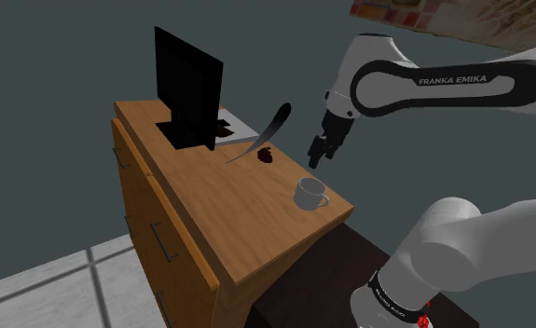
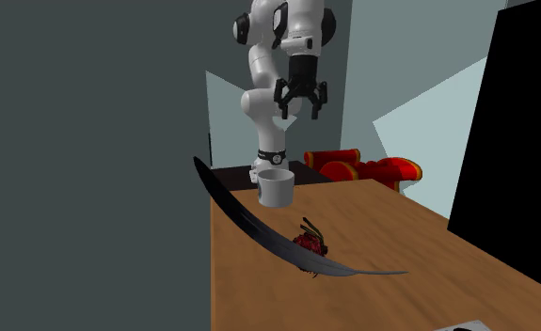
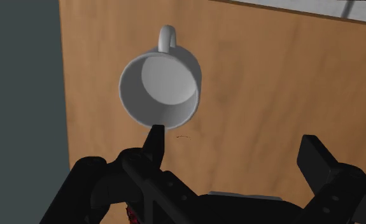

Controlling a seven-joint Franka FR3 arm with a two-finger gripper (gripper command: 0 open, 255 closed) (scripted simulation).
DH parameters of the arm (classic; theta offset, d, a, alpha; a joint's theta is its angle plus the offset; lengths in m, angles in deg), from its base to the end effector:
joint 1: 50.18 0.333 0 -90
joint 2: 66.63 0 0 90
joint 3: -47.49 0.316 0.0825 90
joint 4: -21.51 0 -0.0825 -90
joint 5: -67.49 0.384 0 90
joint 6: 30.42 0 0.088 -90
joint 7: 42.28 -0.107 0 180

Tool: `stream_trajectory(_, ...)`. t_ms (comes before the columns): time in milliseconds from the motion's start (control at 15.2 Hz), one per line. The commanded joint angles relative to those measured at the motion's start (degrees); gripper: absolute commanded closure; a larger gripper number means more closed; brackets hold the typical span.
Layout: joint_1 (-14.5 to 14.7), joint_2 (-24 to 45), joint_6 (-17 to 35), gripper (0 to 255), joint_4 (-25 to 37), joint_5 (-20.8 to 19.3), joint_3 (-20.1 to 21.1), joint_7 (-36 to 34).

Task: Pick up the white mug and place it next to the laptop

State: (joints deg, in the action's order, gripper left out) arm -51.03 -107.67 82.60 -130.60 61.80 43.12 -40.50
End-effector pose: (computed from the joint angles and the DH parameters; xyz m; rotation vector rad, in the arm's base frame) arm 0.3328 -0.0369 0.4598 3.0975 -0.0075 0.0484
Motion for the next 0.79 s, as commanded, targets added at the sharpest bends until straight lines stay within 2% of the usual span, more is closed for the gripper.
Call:
stream_trajectory(0, -0.4, 2.2, 5.3, 0, -2.7, -0.7, -0.8, 0.6)
stream_trajectory(528, -2.0, 16.1, 26.5, 0, -8.9, -3.5, -4.0, 2.5)
stream_trajectory(726, -2.2, 19.2, 30.3, 0, -9.6, -3.8, -4.4, 2.6)
